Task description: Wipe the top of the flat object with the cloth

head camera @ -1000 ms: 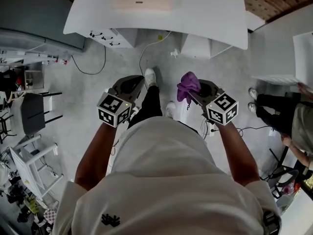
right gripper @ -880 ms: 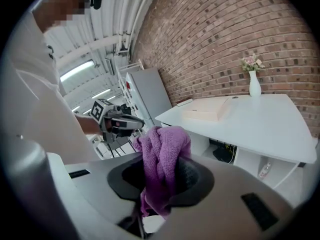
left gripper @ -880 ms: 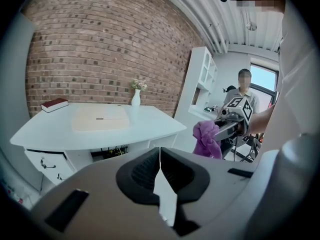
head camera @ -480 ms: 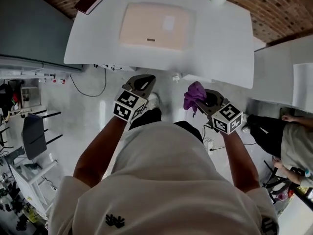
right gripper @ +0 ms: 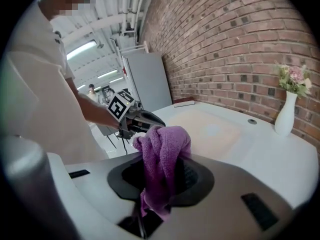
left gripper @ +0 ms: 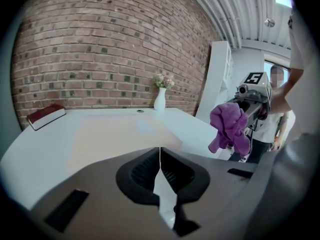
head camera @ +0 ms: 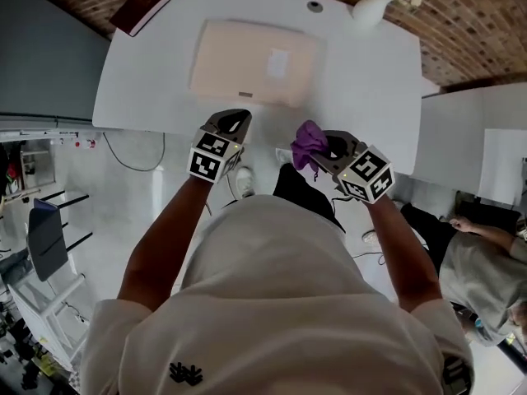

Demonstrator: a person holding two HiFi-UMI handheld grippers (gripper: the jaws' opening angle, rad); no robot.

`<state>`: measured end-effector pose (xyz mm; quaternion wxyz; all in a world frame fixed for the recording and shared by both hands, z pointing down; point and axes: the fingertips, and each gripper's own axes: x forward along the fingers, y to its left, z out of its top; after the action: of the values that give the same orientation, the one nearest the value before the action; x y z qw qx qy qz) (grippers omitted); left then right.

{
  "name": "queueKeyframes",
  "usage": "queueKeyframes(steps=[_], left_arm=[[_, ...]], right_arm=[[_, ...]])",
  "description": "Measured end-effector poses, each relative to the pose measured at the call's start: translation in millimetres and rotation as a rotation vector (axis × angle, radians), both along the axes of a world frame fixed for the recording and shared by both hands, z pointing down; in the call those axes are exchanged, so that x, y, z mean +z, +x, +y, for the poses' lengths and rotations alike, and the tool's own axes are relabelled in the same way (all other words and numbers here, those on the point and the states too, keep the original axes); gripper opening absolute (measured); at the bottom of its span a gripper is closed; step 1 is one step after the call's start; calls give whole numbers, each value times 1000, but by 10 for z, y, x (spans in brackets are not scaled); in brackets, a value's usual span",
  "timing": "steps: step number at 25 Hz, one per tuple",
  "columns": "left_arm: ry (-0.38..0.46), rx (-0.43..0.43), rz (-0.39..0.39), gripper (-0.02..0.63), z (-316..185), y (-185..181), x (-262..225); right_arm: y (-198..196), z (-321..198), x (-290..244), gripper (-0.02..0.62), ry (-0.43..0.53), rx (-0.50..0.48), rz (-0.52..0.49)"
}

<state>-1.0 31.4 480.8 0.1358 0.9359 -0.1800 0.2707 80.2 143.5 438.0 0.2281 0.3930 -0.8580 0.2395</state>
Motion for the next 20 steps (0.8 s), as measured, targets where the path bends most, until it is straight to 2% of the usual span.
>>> queueKeyframes(steps=[7,13,20], left_arm=[[-29,-121,-65,26,-652,372,285],[-65,-192,-127,26,-880,539,557],[-97,-252,-97,26,-967,581,656]], right_arm=[[304,-746,310,115,-38,-203,74],[391,-1150,782,115,-104,-400,130],[549,-1404,1005,115,-118,-513,124]])
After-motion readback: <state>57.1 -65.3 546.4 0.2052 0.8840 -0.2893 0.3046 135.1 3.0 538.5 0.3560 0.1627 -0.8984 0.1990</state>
